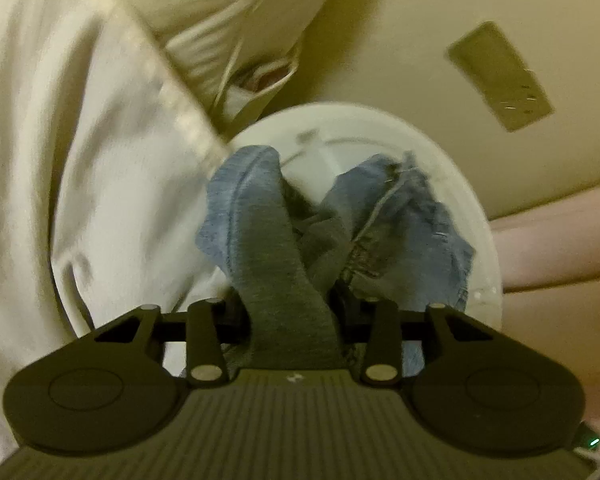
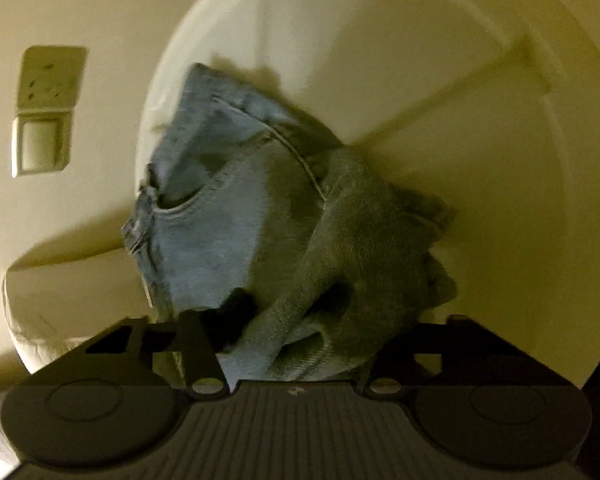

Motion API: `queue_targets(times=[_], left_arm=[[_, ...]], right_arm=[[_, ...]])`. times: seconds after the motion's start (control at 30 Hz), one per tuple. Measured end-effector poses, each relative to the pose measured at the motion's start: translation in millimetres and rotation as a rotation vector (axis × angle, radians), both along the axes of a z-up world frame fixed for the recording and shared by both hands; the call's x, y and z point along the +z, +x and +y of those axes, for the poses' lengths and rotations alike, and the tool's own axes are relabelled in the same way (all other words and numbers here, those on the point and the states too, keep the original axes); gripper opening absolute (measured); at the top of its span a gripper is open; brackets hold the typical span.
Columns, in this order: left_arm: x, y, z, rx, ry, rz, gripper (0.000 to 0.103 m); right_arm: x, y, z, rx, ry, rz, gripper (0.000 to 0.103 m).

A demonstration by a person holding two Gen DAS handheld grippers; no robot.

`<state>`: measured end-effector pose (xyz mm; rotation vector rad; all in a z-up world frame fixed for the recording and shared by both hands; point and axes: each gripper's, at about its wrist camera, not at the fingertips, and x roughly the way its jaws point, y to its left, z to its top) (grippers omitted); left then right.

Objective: Fold clothes
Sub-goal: 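Grasp the blue jeans with both grippers and lift them off the hamper, then carry the jeans with both grippers and drop them onto the bed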

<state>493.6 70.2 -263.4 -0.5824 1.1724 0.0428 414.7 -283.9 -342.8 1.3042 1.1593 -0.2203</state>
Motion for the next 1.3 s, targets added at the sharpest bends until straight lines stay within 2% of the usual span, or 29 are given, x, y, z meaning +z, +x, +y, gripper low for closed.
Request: queue_targets(times=[0.07,0.2,0.27,0.37,0.5,0.6,0.7,0.9,1.07,1.23,1.3], left_arm=[[19,-3,2,-0.004,-0.008,-0.047,0.032],[66,-17,19,-0.04,-0.061,-0.154,0.03],[94,-28,30,-0.022,-0.08,-0.221,0.03],[140,-58,53,0.027,-0.097,-0.336,0.029],[198,-120,97,0.136,-0.1,-0.475,0.029],[233,-185,136,0.237,-0.07,-0.55,0.029],[261,-257,176,0.347,-0.028,-0.609,0.029],[294,-452,259,0.597,0.116,-0.654,0.029],[313,-613,325,0.77,0.253,-0.607,0.029],[325,-727,388,0.901,0.361,-0.514,0.03],[330,-767,413,0.958,0.403,-0.469,0.032]], right_arm=[[21,-2,-1,0.015,-0.013,-0.053,0.038],[74,-8,9,0.067,0.006,-0.194,0.033],[103,-13,17,0.098,0.027,-0.274,0.032],[147,-19,29,0.145,0.059,-0.394,0.031],[205,-28,45,0.207,0.101,-0.553,0.031],[243,-43,67,0.275,0.147,-0.652,0.031],[272,-71,106,0.374,0.219,-0.719,0.031],[302,-164,217,0.606,0.381,-0.741,0.031],[304,-289,314,0.786,0.458,-0.693,0.032],[305,-418,411,0.966,0.529,-0.638,0.032],[306,-466,448,1.059,0.543,-0.605,0.037]])
